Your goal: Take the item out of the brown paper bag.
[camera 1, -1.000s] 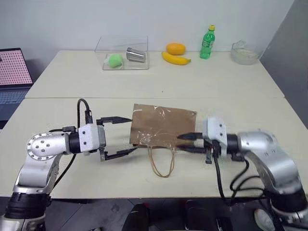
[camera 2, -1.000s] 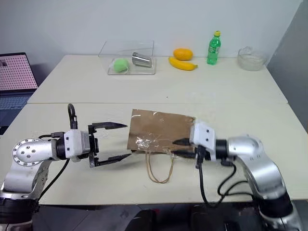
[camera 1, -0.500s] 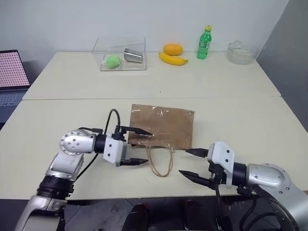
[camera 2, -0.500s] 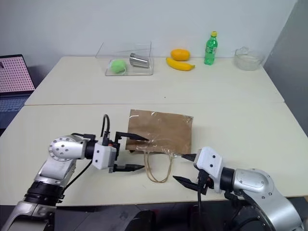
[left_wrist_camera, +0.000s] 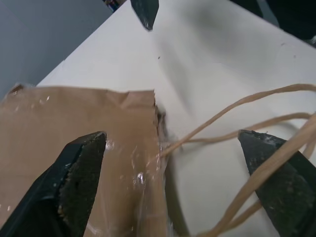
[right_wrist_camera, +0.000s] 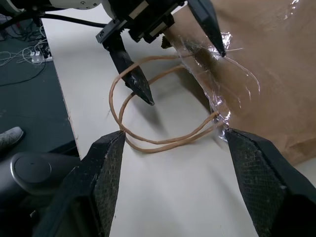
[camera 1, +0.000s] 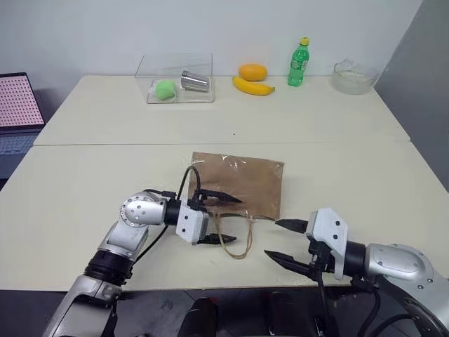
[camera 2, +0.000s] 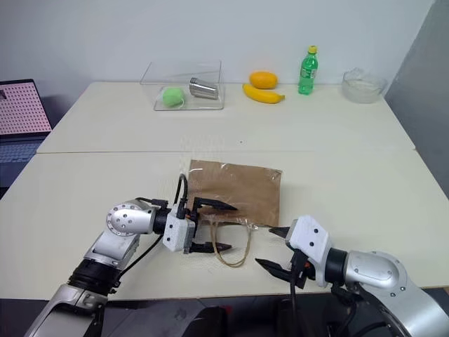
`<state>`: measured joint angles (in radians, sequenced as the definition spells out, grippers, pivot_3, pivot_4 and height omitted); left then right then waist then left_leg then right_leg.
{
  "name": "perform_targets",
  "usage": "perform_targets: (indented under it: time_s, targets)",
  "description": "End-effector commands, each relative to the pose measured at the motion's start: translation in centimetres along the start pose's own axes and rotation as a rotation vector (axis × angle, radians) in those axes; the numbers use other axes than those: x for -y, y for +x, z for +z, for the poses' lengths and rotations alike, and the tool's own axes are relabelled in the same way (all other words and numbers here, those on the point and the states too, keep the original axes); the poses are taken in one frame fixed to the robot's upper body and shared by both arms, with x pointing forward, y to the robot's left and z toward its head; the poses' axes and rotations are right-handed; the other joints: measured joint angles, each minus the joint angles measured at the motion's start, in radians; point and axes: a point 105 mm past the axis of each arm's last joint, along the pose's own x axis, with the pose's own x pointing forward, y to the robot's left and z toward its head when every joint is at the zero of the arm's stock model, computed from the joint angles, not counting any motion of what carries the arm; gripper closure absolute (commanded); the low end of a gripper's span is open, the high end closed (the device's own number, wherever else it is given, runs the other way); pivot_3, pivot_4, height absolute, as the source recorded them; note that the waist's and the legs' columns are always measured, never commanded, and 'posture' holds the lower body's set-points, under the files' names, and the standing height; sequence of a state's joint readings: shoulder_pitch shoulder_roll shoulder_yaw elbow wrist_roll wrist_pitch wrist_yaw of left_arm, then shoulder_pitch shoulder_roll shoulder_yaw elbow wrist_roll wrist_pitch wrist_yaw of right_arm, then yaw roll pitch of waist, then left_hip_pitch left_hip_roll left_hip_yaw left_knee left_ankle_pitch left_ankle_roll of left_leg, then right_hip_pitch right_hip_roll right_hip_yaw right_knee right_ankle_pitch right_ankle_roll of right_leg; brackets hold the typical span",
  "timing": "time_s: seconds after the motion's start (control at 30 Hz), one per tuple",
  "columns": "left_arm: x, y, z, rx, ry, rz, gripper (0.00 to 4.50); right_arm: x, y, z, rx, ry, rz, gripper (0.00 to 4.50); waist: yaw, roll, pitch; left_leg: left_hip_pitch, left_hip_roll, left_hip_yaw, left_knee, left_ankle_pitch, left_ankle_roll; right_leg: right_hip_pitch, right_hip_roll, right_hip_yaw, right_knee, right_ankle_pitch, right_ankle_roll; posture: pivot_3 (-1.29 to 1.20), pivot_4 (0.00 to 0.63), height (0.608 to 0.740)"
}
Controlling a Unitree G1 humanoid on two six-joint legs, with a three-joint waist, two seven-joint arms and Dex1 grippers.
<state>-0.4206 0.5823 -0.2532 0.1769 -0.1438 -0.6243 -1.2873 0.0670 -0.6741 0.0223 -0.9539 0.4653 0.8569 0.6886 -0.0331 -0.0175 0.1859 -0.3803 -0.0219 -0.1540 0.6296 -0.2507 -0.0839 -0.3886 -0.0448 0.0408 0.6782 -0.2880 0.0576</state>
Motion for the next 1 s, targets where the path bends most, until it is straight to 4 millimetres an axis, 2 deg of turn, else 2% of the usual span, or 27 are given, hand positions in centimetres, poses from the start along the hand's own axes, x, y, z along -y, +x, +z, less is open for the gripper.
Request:
perform_targets:
  time_s: [0.03, 0.23, 0.37, 0.47, 0.73, 0.93, 1.0]
  targets:
    - [-0.7, 0.7, 1.6, 0.064, 0.004, 0.014, 1.44, -1.1, -0.3, 1.2, 0.033, -0.038, 0.020, 1.12, 0.000, 0.000, 0.000, 0.000, 0.000, 0.000, 0.000, 0.000, 0.000, 0.000, 0.000, 0.000, 0.000, 0.000, 0.000, 0.00, 0.150, 0.740]
    - [-4.4, 1.2, 2.9, 0.093, -0.149, 0.092, 3.22, -2.7, -0.4, -0.3, -0.054, -0.046, 0.085, 1.12, 0.001, -0.001, 0.000, 0.000, 0.000, 0.000, 0.001, 0.000, 0.000, 0.000, 0.000, 0.000, 0.000, -0.001, 0.002, 0.00, 0.150, 0.740]
    - [-6.0, 1.4, 3.5, 0.106, -0.226, 0.103, 4.44, -3.4, 0.2, 0.1, -0.017, -0.023, 0.109, 1.12, -0.005, -0.001, 0.000, 0.000, 0.000, 0.000, 0.000, 0.000, 0.000, 0.000, 0.000, 0.000, 0.000, -0.002, 0.003, 0.00, 0.150, 0.740]
    - [-6.9, 1.6, 3.6, 0.111, -0.254, 0.107, 4.48, -3.3, 1.4, 0.8, 0.008, -0.034, 0.093, 1.12, -0.007, -0.001, 0.000, 0.000, 0.000, 0.000, 0.001, 0.000, 0.000, 0.000, 0.001, 0.000, 0.000, -0.002, 0.003, 0.00, 0.150, 0.740]
    - [-7.9, 1.7, 3.4, 0.107, -0.257, 0.118, 4.48, -1.3, 5.7, 2.0, 0.012, -0.062, 0.078, 1.12, -0.006, -0.001, 0.000, 0.000, 0.000, -0.001, 0.001, 0.000, 0.000, 0.000, 0.001, 0.000, 0.000, -0.002, 0.003, 0.00, 0.150, 0.740]
    - [-7.9, 1.6, 3.2, 0.103, -0.258, 0.126, 4.48, -1.7, 7.5, 1.6, -0.004, -0.063, 0.103, 1.12, -0.003, -0.001, 0.000, -0.001, 0.000, -0.002, 0.000, 0.000, 0.000, -0.001, 0.000, -0.001, 0.000, 0.001, -0.001, 0.00, 0.150, 0.740]
    - [-8.1, 1.6, 3.2, 0.101, -0.254, 0.139, 4.50, -1.7, 8.0, 1.1, -0.011, -0.053, 0.098, 1.51, -0.003, -0.001, 0.000, -0.001, 0.000, -0.002, 0.000, 0.000, 0.000, -0.001, 0.000, -0.001, 0.000, 0.001, -0.002, 0.00, 0.150, 0.740]
